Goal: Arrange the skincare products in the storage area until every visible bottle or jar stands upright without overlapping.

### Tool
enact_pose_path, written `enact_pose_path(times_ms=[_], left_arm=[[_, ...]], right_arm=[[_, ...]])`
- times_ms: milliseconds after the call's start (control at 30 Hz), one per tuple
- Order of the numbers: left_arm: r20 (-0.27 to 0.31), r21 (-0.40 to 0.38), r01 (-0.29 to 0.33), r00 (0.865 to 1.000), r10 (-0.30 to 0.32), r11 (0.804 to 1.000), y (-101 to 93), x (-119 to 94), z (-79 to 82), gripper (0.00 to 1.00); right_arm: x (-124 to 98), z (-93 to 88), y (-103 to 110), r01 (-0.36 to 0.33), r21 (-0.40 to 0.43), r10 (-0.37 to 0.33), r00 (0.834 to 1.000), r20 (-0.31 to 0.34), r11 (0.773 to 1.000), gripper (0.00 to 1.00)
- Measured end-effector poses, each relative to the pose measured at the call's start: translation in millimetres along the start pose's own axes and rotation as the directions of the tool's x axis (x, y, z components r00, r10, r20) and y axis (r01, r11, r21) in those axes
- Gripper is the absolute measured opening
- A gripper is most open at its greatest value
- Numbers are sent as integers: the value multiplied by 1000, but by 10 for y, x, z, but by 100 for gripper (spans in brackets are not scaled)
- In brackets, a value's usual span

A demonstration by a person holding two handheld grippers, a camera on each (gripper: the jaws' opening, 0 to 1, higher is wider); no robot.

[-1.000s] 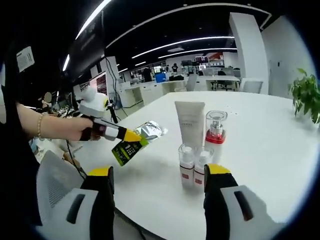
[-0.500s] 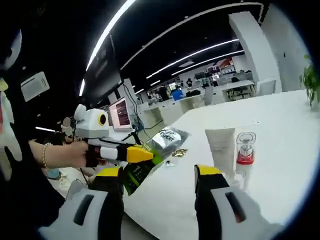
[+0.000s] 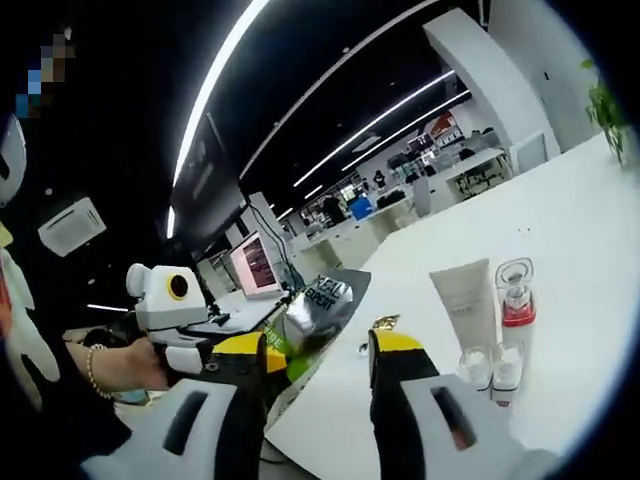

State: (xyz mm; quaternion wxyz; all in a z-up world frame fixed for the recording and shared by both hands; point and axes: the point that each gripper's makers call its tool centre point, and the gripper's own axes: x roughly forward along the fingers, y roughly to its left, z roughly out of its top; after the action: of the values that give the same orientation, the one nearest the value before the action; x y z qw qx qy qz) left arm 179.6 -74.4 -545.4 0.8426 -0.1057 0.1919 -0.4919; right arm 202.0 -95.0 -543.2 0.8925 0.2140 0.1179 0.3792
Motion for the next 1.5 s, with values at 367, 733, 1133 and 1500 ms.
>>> enact_pose_path(times_ms=[367,733,1133,1500], left_arm=[[34,26,4,999,-5,1000,-109,-20,58,4],[72,7,8,997,-8,1000,-74,-131,110,20],[112,-85,276,957,-266,957,-303,-211,378,54],[164,-171,376,922,-350,911,-542,-233,510,3]], right_arm=[[-65,217,109,-96,238,71,991,110,967,3],[-169,328,185,-175,279,142,981,134,944,1],[-334,735,677,-456,352,404,890,214,818,1],[-266,783,398,-332,316,297,942,154,889,1]])
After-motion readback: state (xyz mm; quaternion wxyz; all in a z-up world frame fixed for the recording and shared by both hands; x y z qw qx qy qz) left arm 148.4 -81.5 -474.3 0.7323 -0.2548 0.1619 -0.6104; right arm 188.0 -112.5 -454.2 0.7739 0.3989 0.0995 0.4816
